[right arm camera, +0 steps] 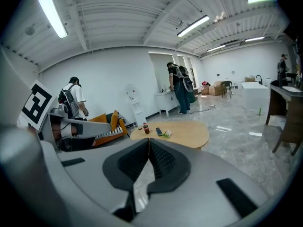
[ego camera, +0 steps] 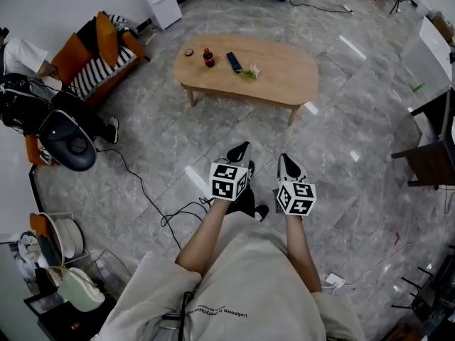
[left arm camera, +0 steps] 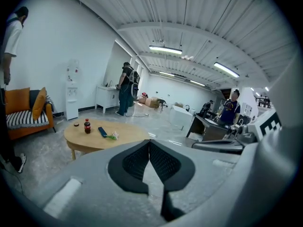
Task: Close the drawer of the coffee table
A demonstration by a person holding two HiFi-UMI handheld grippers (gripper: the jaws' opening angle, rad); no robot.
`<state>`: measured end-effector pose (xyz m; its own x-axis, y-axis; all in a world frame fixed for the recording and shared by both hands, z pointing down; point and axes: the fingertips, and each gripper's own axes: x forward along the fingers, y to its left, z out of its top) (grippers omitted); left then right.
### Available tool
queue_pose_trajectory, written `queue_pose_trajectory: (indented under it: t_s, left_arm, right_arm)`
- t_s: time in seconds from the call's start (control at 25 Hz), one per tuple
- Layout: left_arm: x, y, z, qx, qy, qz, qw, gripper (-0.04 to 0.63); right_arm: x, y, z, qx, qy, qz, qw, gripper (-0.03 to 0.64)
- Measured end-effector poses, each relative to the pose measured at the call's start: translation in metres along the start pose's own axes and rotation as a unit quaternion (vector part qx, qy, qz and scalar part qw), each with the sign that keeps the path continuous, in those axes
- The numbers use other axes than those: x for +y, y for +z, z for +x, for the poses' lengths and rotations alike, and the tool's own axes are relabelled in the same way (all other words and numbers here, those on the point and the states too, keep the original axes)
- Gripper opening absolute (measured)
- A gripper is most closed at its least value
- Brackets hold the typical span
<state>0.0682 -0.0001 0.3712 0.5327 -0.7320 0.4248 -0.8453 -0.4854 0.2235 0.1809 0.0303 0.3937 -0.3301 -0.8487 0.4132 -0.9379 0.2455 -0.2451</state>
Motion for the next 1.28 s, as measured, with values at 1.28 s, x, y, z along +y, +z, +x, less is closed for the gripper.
queue_pose_trajectory:
  t_s: [1.28]
  left_arm:
    - [-0.016,0.014,0.016,-0.001,-0.024,0.015,0.9996,0.009]
  right_arm:
    - [-0.014,0.027,0.004,-0.023,-0.004,0.014,1.000,0.015]
